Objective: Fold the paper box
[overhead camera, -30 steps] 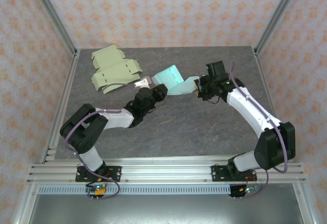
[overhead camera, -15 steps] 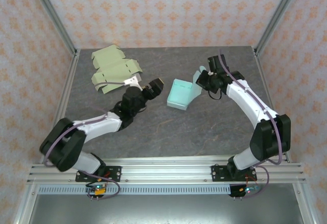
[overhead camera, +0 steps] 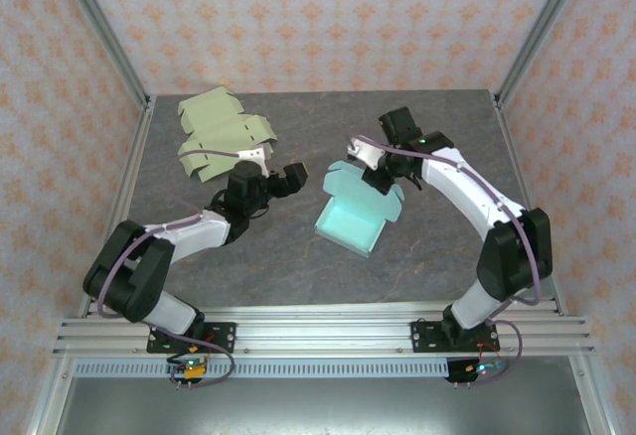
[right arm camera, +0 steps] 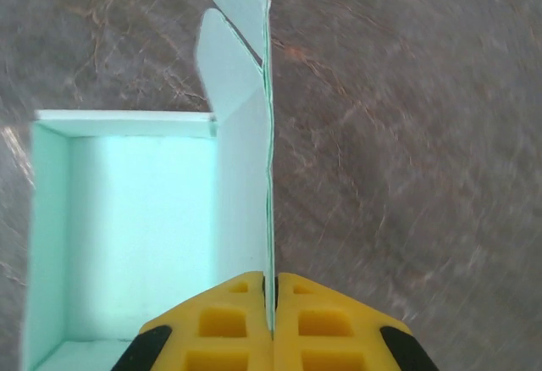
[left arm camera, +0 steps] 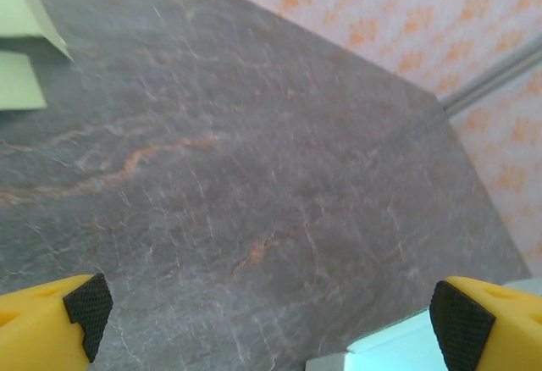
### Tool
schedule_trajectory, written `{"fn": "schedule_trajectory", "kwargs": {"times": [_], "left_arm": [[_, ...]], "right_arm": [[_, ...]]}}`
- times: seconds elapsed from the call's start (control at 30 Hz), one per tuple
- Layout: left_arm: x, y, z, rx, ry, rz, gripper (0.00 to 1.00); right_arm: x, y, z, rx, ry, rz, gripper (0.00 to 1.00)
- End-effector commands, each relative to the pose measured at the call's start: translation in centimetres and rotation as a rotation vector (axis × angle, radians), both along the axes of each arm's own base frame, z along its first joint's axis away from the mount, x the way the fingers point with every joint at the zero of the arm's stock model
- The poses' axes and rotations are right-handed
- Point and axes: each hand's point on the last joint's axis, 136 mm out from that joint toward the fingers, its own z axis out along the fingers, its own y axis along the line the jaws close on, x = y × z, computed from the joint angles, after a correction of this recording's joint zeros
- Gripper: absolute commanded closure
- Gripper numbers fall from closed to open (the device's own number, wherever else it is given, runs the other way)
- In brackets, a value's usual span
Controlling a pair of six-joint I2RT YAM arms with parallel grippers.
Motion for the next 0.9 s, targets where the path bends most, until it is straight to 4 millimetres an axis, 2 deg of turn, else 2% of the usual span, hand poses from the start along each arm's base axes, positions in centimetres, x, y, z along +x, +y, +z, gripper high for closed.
{"fn": "schedule_trajectory", "kwargs": {"times": [0.0, 0.03, 0.1, 0.13, 0.17, 0.3, 0.37, 0.43, 0.47, 0.53, 0.6, 0.7, 0.77, 0.87], "left_arm": [[-0.2, -2.2, 1.2, -0.033, -0.104, -0.127, 0.0], [-0.2, -2.3, 1.2, -0.037, -0.115, -0.13, 0.0], [-0.4, -2.5, 1.5, -0.043, -0.135, -0.134, 0.0], [-0.5, -2.5, 1.6, -0.044, -0.133, -0.136, 0.01], [-0.7, -2.6, 1.8, -0.034, -0.135, -0.15, 0.01], [-2.4, -4.7, 2.9, 0.129, -0.155, -0.3, 0.02], [-3.4, -5.9, 3.4, 0.204, -0.168, -0.374, 0.02], [-4.4, -6.8, 3.7, 0.244, -0.173, -0.432, 0.04], [-4.9, -7.0, 3.6, 0.26, -0.172, -0.447, 0.04], [-5.5, -7.2, 3.2, 0.303, -0.17, -0.475, 0.05], [-5.5, -7.3, 3.0, 0.36, -0.182, -0.505, 0.05], [-4.4, -7.7, 2.9, 0.446, -0.165, -0.537, 0.07], [-3.6, -8.0, 2.5, 0.489, -0.133, -0.557, 0.08], [-3.0, -8.5, 2.4, 0.486, -0.142, -0.56, 0.09]], "right_arm": [[0.7, 0.5, 0.6, -0.075, -0.118, 0.231, 0.79], [1.1, 0.9, 1.6, -0.047, -0.142, 0.218, 0.68], [1.8, 1.4, 4.1, 0.035, -0.185, 0.163, 0.63], [1.8, 1.5, 5.1, 0.08, -0.197, 0.137, 0.33], [1.8, 1.4, 6.2, 0.13, -0.205, 0.094, 0.22], [1.7, -0.7, 9.9, 0.339, -0.199, -0.23, 0.16], [1.3, -3.0, 10.1, 0.419, -0.195, -0.454, 0.15], [-0.3, -5.1, 9.0, 0.481, -0.163, -0.624, 0.15], [-2.0, -5.5, 9.0, 0.527, -0.141, -0.657, 0.16], [-4.8, -5.5, 7.5, 0.556, -0.067, -0.651, 0.16], [-6.4, -5.9, 5.9, 0.531, -0.02, -0.651, 0.16], [-6.7, -6.0, 3.3, 0.507, 0.045, -0.685, 0.16], [-5.9, -6.3, 2.1, 0.513, 0.058, -0.743, 0.17], [-4.8, -7.7, 0.9, 0.501, 0.029, -0.861, 0.17]]}}
